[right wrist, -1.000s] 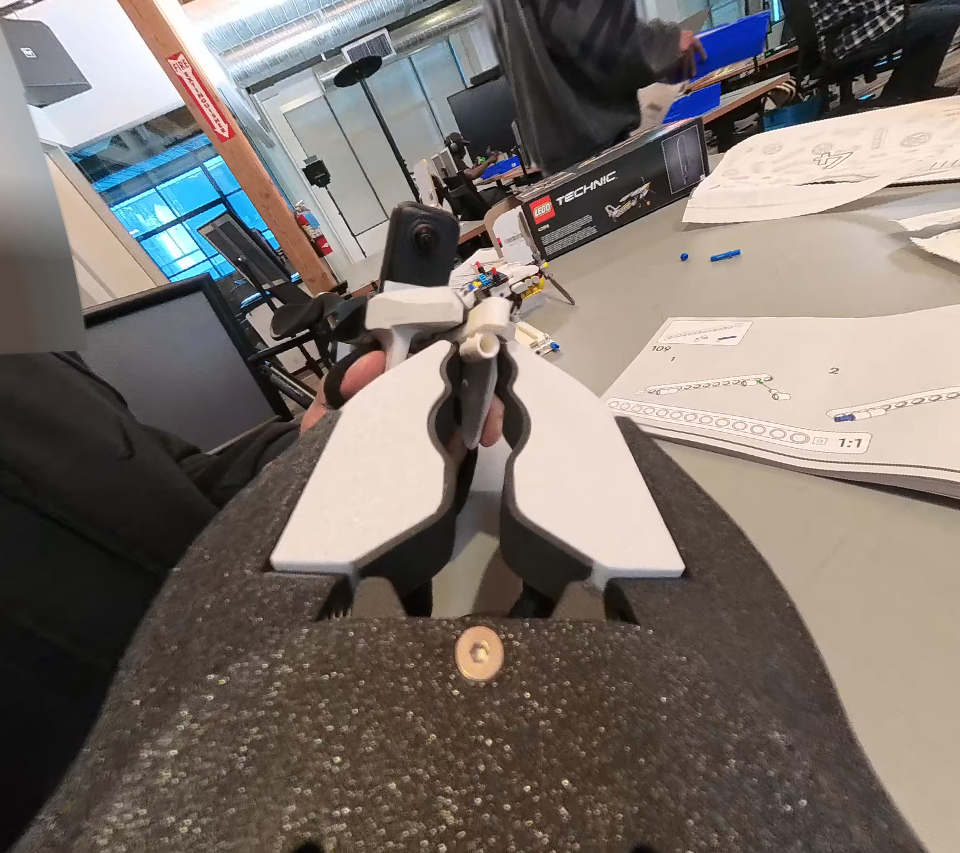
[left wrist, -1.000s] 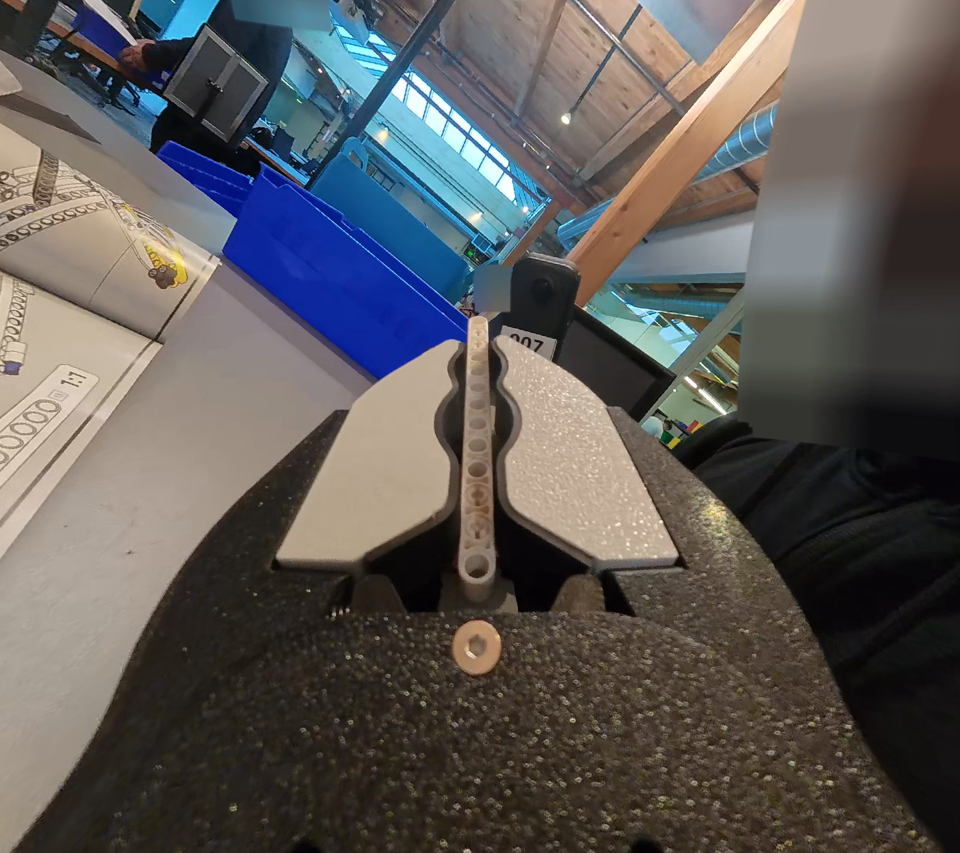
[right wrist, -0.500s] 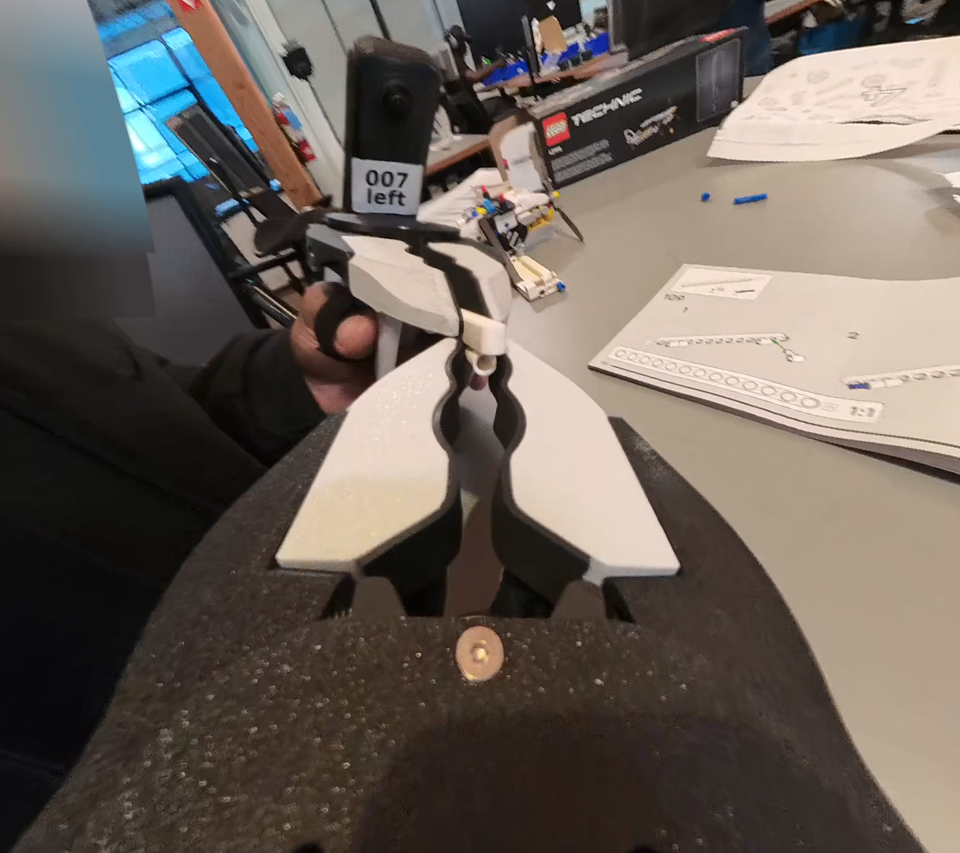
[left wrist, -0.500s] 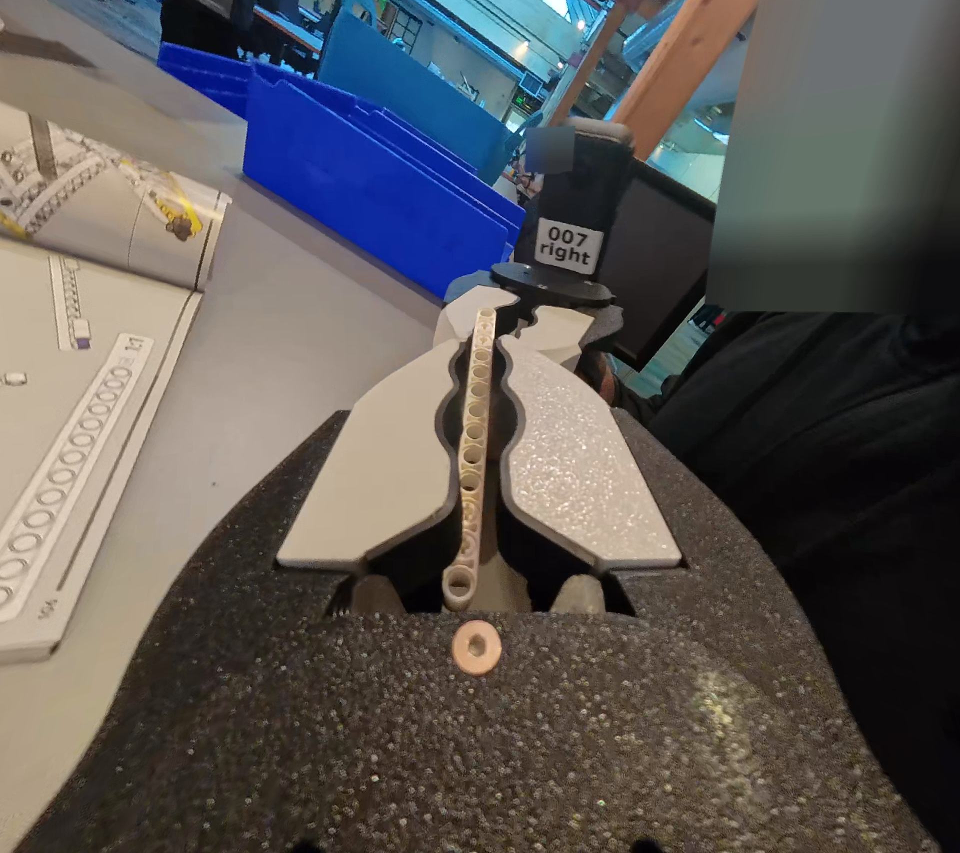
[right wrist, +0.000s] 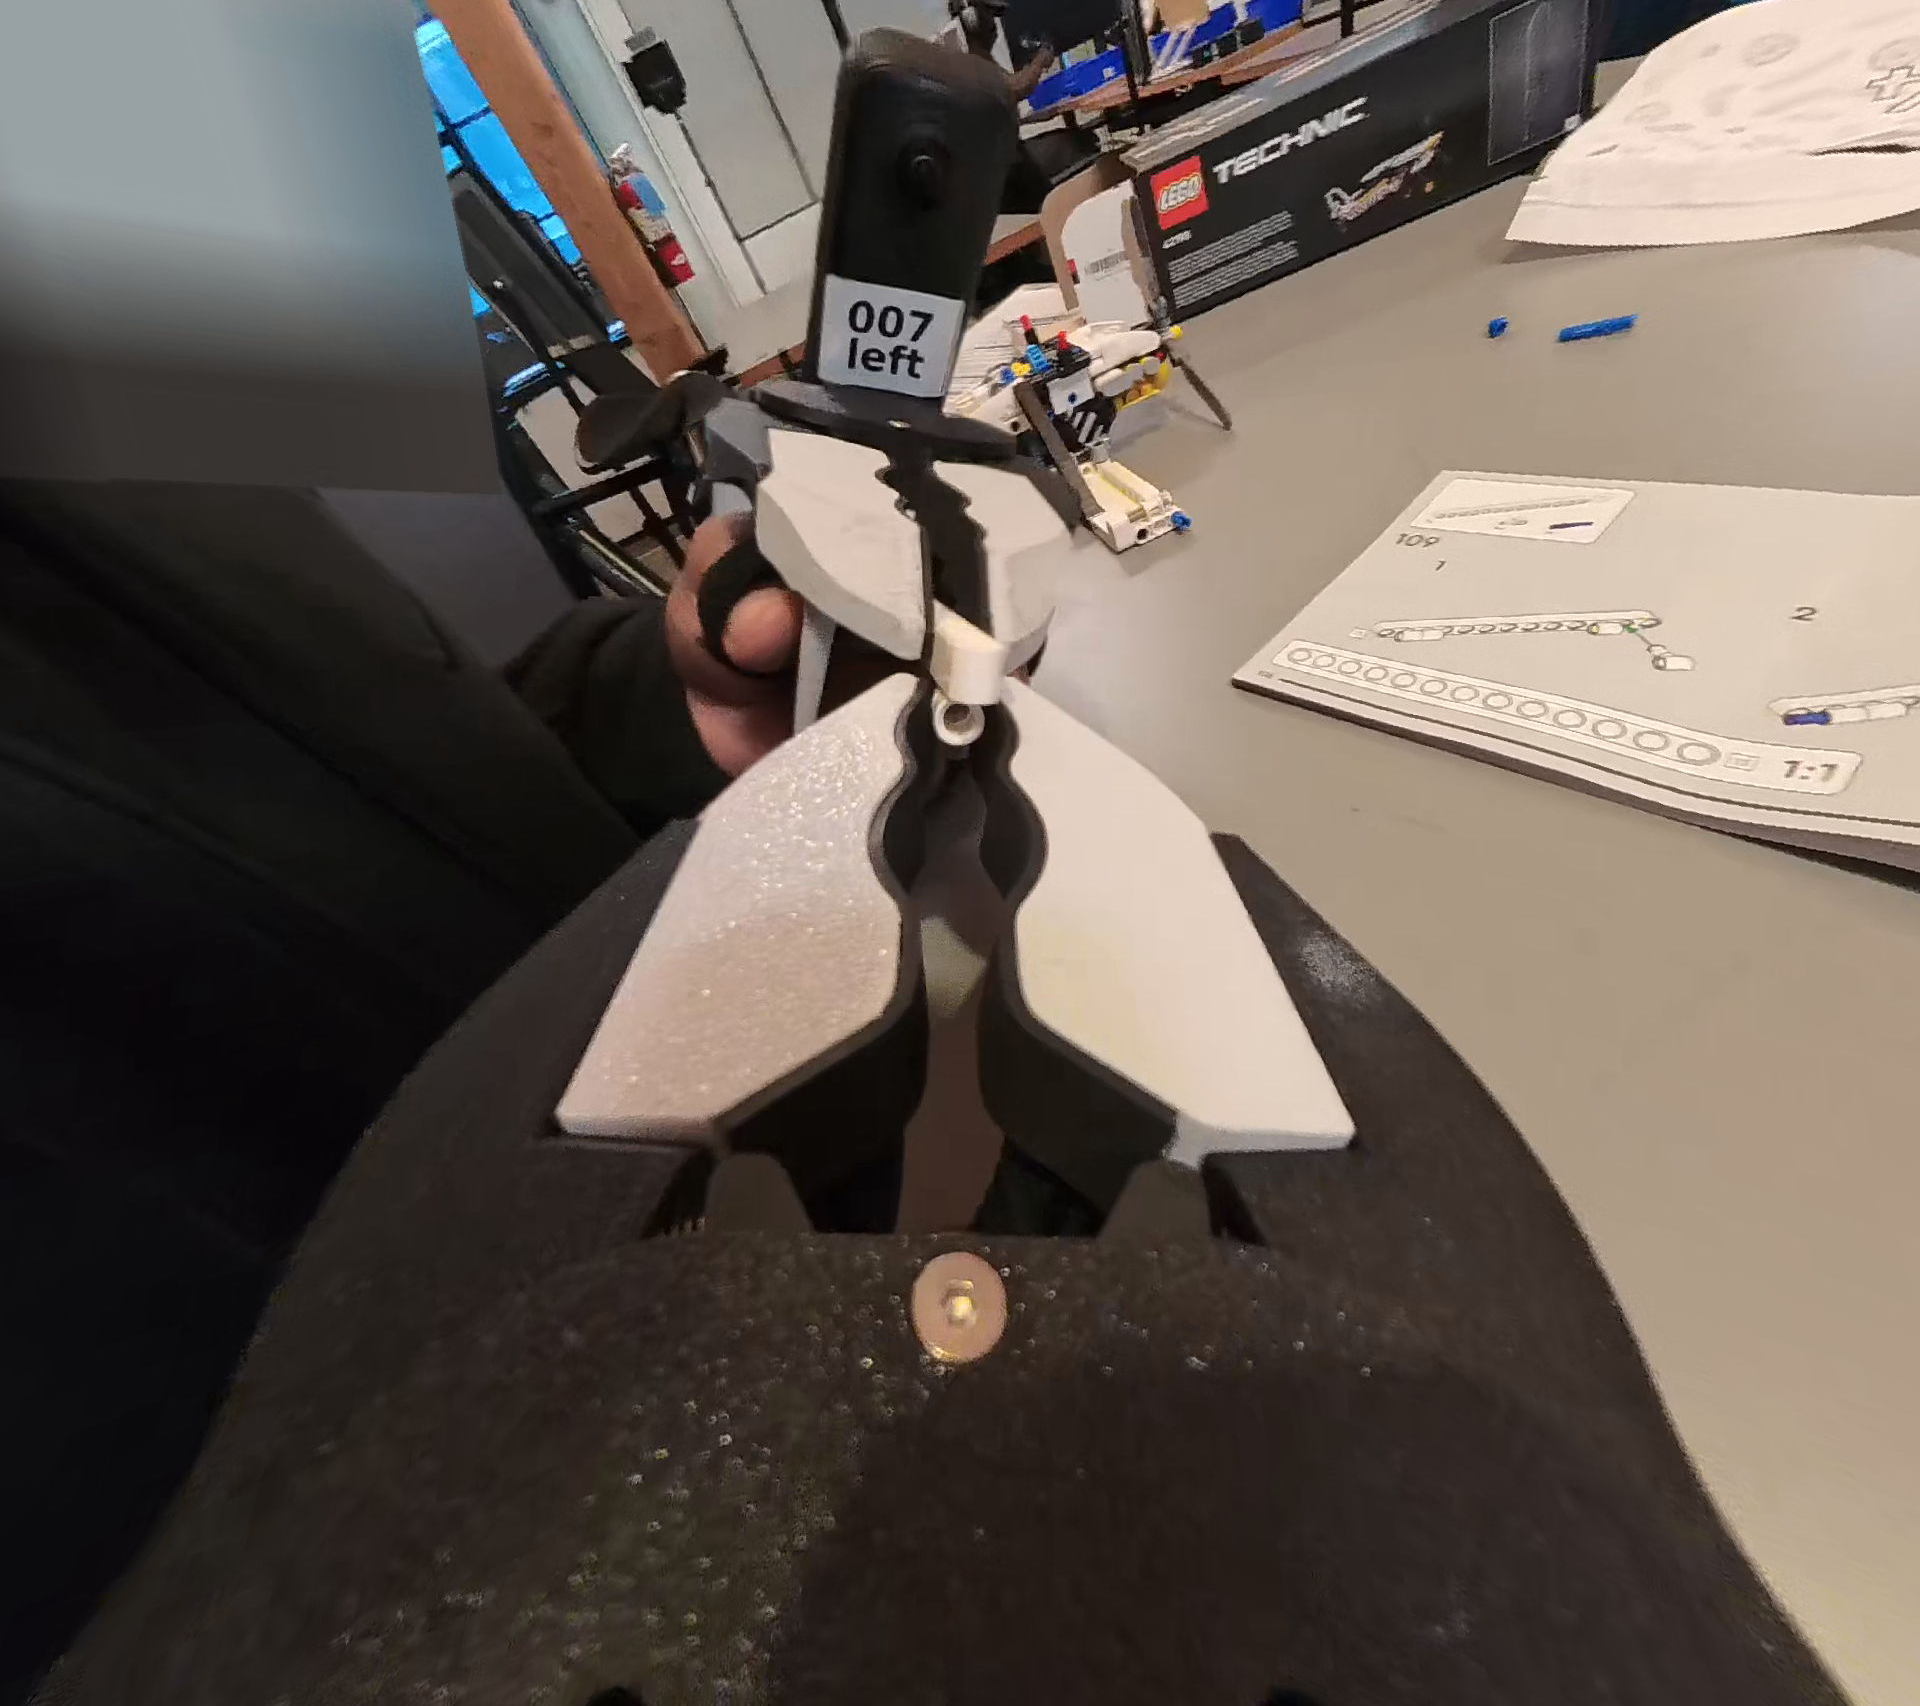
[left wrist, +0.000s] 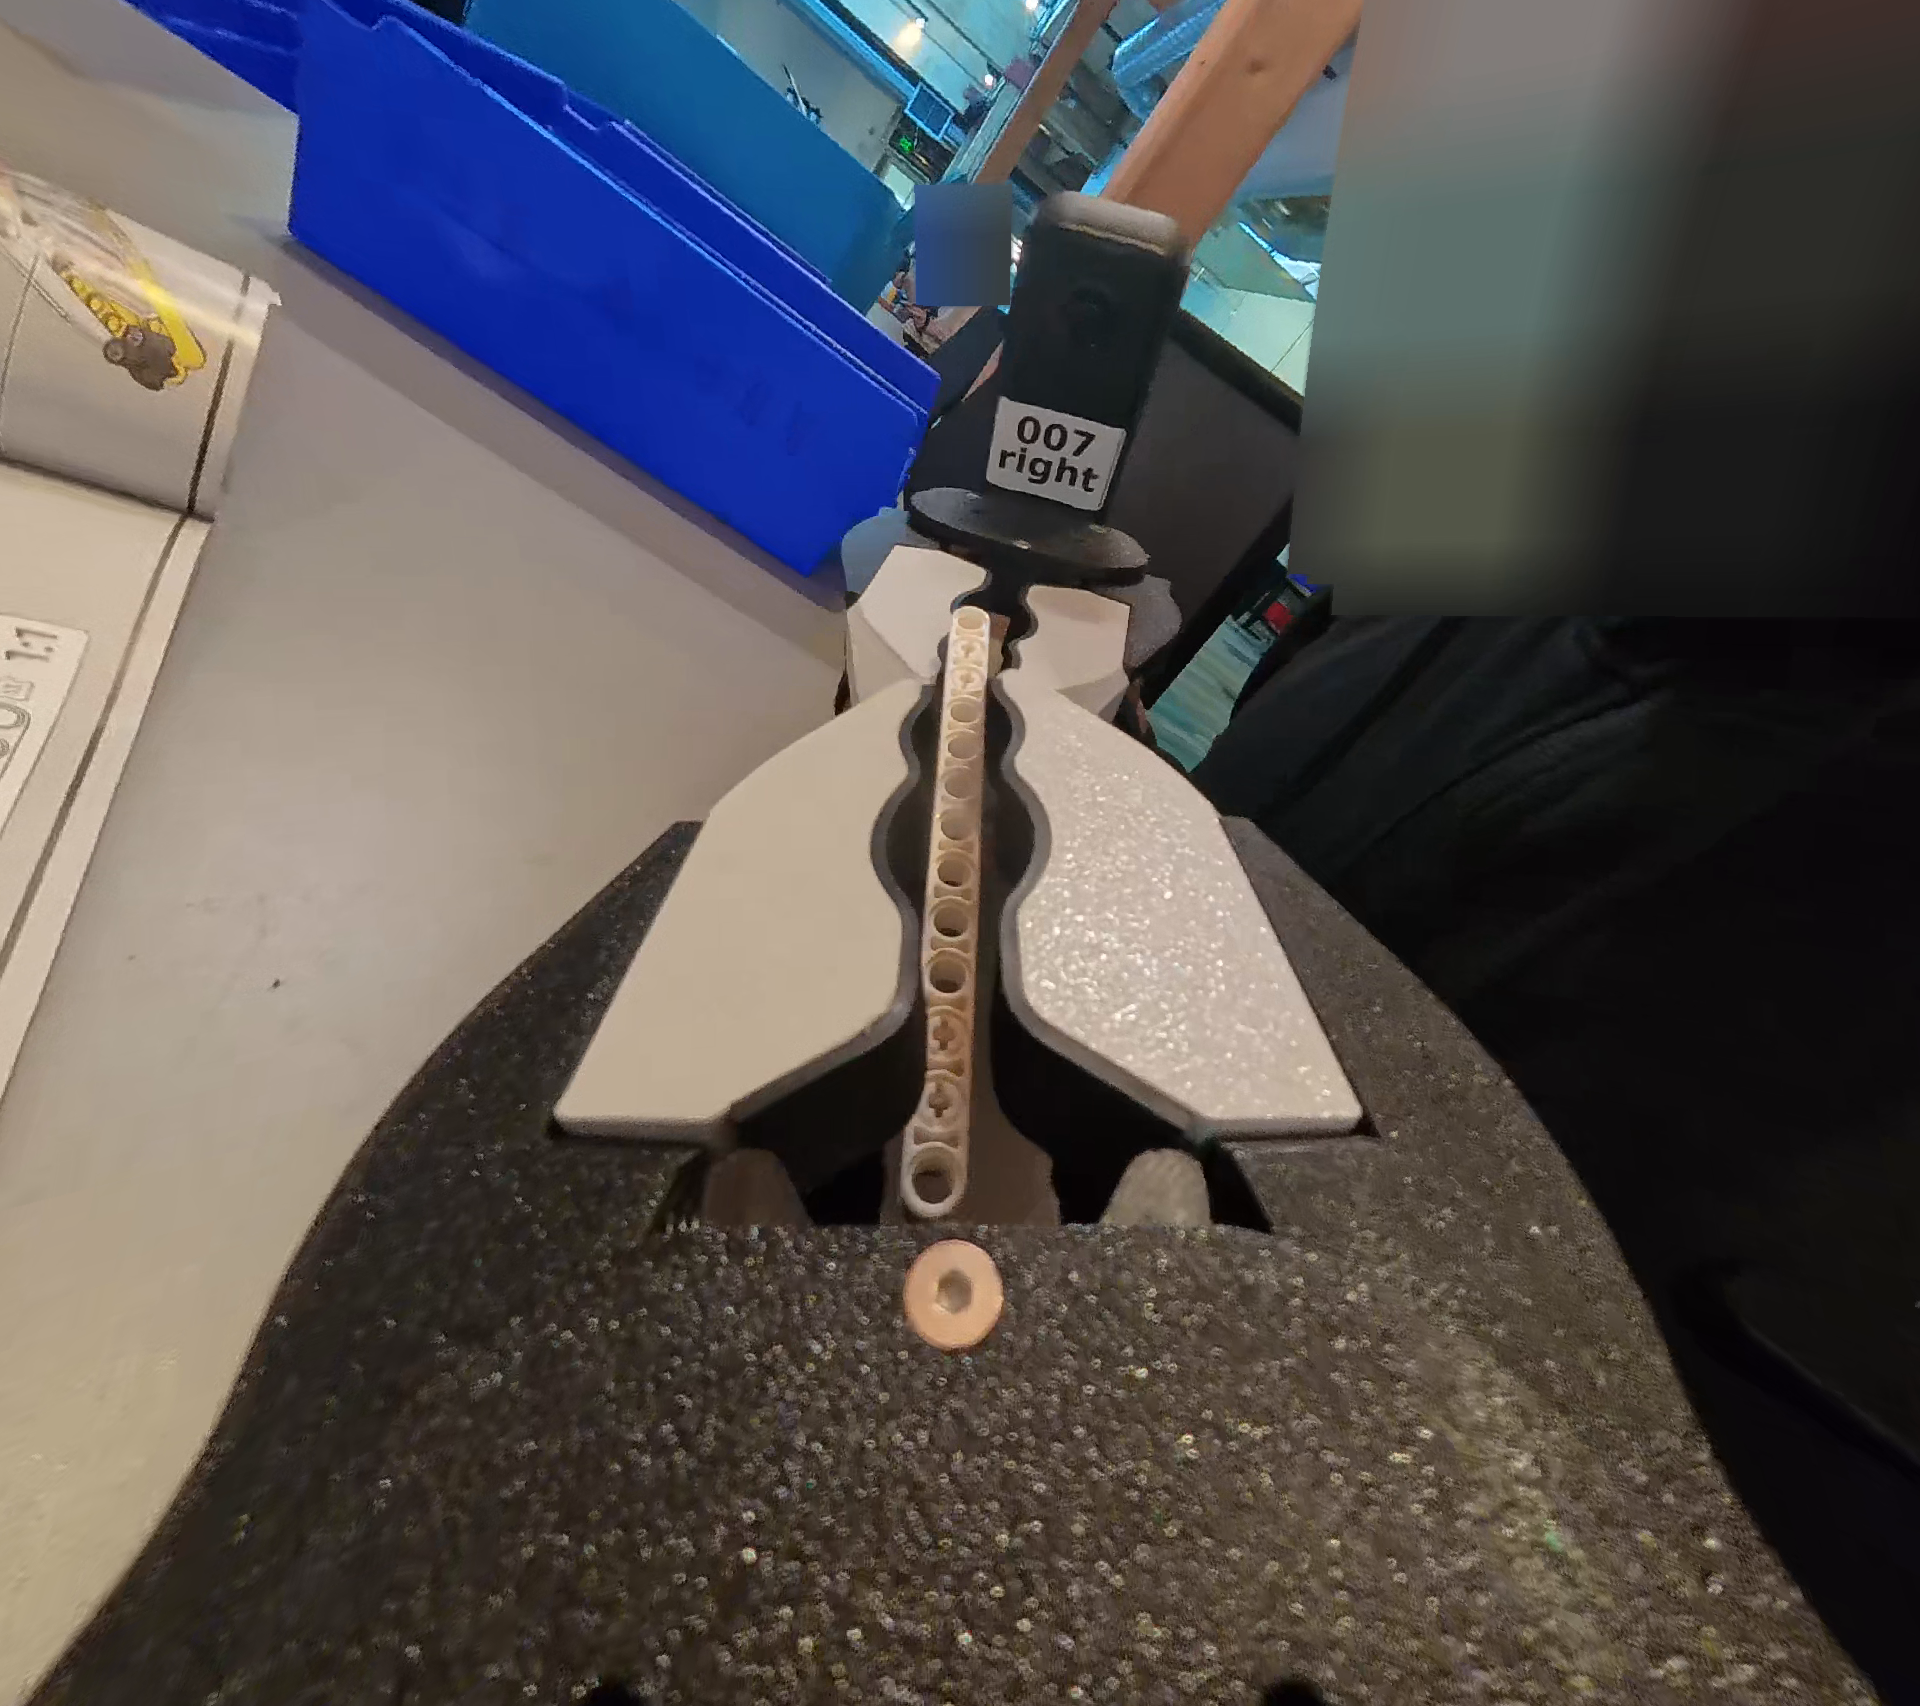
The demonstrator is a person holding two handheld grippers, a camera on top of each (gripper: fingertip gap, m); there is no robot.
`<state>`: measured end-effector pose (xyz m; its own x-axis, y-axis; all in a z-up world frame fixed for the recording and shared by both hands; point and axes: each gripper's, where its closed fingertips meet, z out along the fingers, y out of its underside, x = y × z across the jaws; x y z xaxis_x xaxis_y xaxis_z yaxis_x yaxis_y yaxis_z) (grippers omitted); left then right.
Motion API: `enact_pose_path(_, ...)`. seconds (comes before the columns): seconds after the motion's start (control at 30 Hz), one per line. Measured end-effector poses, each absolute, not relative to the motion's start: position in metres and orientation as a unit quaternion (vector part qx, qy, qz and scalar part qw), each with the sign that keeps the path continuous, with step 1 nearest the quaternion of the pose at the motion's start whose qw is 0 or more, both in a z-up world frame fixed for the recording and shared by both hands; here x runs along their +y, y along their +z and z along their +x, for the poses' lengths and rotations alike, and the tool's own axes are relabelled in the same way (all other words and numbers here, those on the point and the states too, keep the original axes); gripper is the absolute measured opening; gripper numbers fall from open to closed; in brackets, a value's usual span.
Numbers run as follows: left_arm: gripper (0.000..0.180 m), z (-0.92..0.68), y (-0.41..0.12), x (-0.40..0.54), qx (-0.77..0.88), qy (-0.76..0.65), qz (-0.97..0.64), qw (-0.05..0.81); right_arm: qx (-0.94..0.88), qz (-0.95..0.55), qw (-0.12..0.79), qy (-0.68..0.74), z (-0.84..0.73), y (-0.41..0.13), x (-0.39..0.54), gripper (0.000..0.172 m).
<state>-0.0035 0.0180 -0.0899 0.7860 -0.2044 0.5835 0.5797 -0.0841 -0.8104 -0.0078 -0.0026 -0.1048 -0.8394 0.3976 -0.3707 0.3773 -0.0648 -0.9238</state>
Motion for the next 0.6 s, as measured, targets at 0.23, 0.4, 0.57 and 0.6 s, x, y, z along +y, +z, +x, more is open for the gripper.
enact_pose_path(0.23,0.008,-0.005,-0.089,0.020,-0.155,-0.313,-0.660,0.666,-0.673,-0.299,0.014,0.676,-0.009,-0.103,0.000,0.007)
enact_pose_path(0.4,0.007,0.001,-0.078,0.018,-0.121,-0.328,-0.636,0.689,-0.619,-0.300,-0.088,0.721,0.000,-0.090,-0.003,0.006)
enact_pose_path(0.57,0.008,-0.004,-0.084,0.021,-0.167,-0.352,-0.635,0.667,-0.651,-0.320,-0.006,0.689,-0.006,-0.100,0.002,0.007)
enact_pose_path(0.6,0.008,-0.004,-0.086,0.021,-0.170,-0.351,-0.637,0.664,-0.662,-0.319,0.019,0.678,-0.007,-0.102,0.003,0.007)
